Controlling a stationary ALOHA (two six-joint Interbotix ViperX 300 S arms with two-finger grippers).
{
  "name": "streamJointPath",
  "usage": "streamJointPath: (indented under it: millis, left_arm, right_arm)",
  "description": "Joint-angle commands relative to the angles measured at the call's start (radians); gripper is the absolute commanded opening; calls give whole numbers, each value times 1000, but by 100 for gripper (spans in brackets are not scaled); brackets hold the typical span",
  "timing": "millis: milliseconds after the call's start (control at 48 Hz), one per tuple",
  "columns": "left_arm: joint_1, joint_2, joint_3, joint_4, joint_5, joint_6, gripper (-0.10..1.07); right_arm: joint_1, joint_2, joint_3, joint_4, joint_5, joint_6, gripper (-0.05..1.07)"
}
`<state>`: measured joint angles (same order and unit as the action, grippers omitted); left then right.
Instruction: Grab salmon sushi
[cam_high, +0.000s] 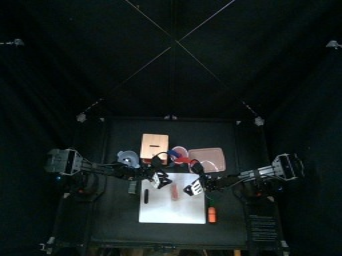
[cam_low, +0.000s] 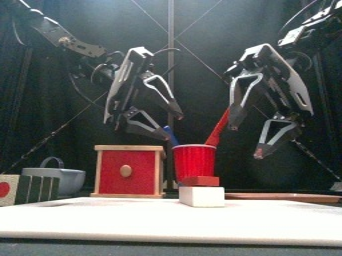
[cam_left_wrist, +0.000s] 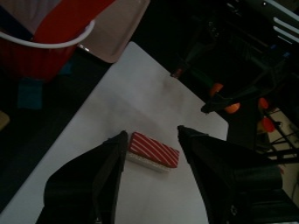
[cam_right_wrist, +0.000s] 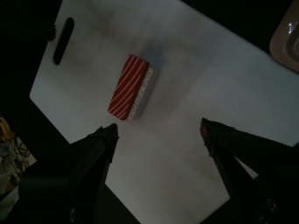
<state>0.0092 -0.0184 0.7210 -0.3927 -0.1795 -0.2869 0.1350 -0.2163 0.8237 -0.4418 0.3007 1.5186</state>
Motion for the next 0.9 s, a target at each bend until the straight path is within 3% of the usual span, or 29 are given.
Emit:
streamJointPath:
  millis: [0,312,875]
  left_arm:
    - [-2,-29,5,14,-29,3,86]
    - [-2,-57,58,26,-114,3,86]
    - [-6,-69,95,115,-107,0,86]
  right_arm:
    - [2,11,-37,18,-6,0,103]
    - [8,138,-144,74,15,-2,103]
    - [15,287,-311,104,127,0,103]
